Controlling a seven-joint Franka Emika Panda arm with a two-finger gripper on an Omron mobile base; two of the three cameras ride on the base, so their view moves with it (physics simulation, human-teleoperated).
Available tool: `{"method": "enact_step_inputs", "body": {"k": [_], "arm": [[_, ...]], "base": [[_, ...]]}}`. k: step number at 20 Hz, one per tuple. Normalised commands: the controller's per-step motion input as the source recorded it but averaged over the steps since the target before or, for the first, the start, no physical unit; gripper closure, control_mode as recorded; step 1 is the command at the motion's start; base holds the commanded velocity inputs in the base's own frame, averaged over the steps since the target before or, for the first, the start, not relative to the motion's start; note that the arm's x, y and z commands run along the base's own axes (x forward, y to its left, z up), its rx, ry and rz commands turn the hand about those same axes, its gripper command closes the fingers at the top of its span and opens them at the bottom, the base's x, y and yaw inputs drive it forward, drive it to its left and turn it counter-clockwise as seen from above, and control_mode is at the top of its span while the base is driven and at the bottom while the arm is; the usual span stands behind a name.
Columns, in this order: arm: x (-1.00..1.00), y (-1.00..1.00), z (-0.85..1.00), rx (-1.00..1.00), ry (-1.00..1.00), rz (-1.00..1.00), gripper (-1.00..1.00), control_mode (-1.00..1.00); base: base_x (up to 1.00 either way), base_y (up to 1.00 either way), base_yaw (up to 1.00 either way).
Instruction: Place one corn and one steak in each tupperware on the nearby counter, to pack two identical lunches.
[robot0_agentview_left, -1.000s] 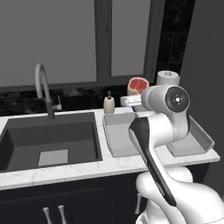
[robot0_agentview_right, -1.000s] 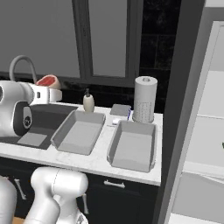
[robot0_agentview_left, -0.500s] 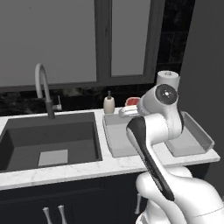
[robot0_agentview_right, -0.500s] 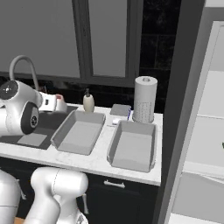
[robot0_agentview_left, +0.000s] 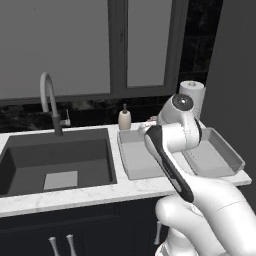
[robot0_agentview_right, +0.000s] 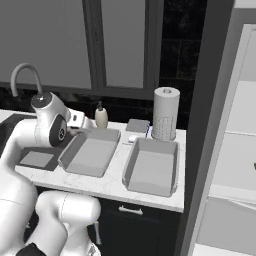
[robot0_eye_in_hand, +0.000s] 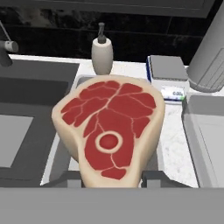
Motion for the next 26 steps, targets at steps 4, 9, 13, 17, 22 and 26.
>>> {"method": "enact_step_inputs", "body": {"k": [4, 9, 13, 17, 22, 26], "arm": [[0.44, -0.03, -0.69, 0.0, 0.01, 0.0, 1.0, -1.0], [0.4, 0.0, -0.65, 0.0, 0.0, 0.0, 1.0, -1.0], [0.19, 0.0, -0.41, 0.0, 0.01, 0.0, 1.0, -1.0], [0.03, 0.0, -0.29, 0.0, 0.03, 0.0, 1.0, -1.0], [0.03, 0.0, -0.31, 0.0, 0.01, 0.0, 1.0, -1.0], [0.23, 0.0, -0.35, 0.0, 0.0, 0.0, 1.0, -1.0]], "base": [[0.0, 0.0, 0.0], [0.0, 0.0, 0.0], [0.0, 0.0, 0.0], [0.0, 0.0, 0.0], [0.0, 0.0, 0.0], [0.0, 0.0, 0.0]]}}
